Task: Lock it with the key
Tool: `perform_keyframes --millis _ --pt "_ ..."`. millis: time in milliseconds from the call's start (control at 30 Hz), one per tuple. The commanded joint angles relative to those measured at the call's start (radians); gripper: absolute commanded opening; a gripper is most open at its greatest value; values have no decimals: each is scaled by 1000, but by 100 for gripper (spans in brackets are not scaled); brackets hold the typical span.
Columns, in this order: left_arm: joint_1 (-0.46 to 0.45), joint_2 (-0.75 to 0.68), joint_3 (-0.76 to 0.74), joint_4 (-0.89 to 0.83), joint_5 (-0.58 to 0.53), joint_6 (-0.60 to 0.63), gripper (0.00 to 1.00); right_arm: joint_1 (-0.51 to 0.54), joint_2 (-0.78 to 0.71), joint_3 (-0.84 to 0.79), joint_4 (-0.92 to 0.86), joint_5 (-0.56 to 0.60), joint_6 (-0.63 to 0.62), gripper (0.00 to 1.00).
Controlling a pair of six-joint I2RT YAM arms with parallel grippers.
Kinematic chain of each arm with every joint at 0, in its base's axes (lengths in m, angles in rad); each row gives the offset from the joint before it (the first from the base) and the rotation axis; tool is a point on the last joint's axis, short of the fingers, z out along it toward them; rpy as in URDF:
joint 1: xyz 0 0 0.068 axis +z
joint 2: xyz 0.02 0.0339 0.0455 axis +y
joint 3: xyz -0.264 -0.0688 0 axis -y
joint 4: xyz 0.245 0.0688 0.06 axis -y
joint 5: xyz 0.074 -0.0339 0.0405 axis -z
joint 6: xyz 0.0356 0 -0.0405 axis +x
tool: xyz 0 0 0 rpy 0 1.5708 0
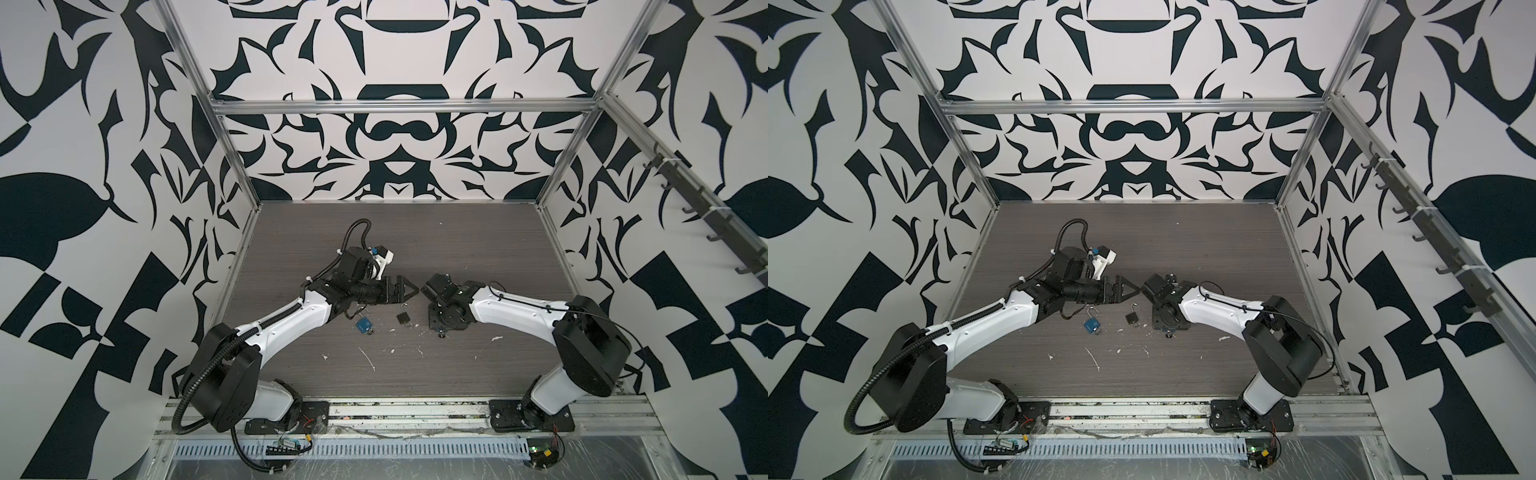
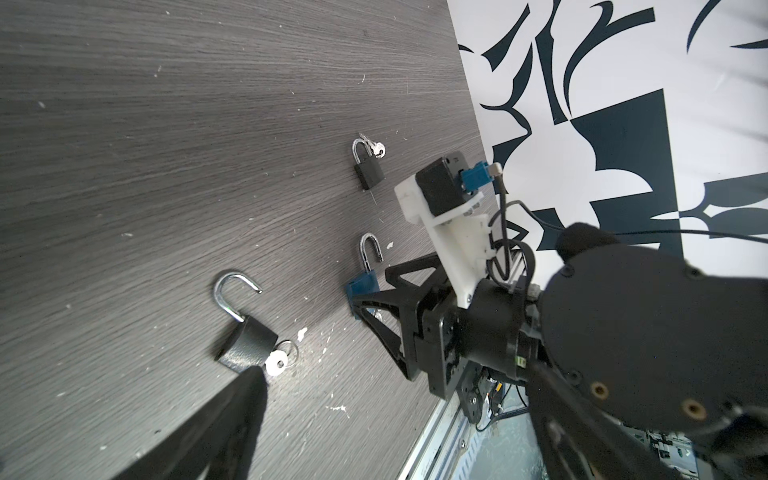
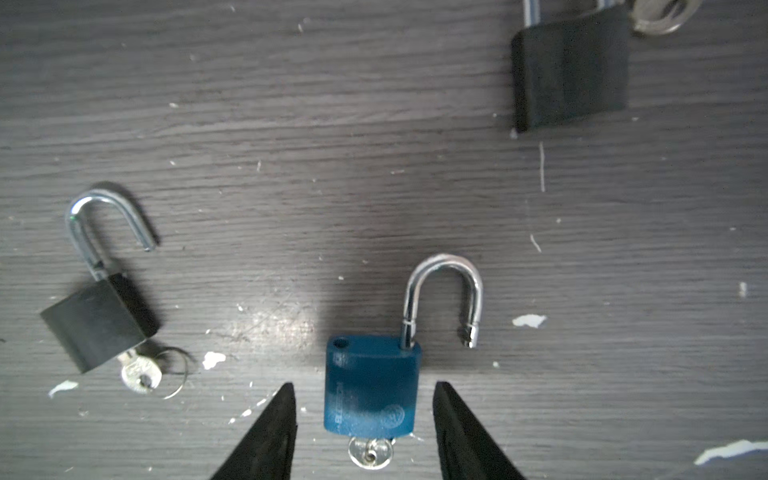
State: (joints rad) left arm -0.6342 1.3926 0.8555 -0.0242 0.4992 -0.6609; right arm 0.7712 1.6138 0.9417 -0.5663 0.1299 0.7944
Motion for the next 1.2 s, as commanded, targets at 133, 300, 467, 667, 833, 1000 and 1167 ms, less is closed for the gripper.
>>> perform_keyframes --millis 133,300,467,667,833,1000,1167 --pt "2 -35 -20 -11 7 15 99 -5 11 26 -7 14 9 54" --pt "2 -46 -40 0 8 10 99 -5 3 -2 17 -4 21 52" --pt "2 -49 -55 4 11 4 100 -5 -5 -23 17 -4 35 49" --pt "2 -53 -79 30 11 -9 100 -4 -8 -40 6 -1 43 47" --pt "2 -51 -91 43 14 -16 100 -4 -12 -51 8 0 50 45" --pt "2 -53 -102 47 17 -10 100 -4 -11 -67 9 -3 54 44" --pt "1 -54 -117 69 24 -11 99 -4 -9 -73 -8 4 50 39"
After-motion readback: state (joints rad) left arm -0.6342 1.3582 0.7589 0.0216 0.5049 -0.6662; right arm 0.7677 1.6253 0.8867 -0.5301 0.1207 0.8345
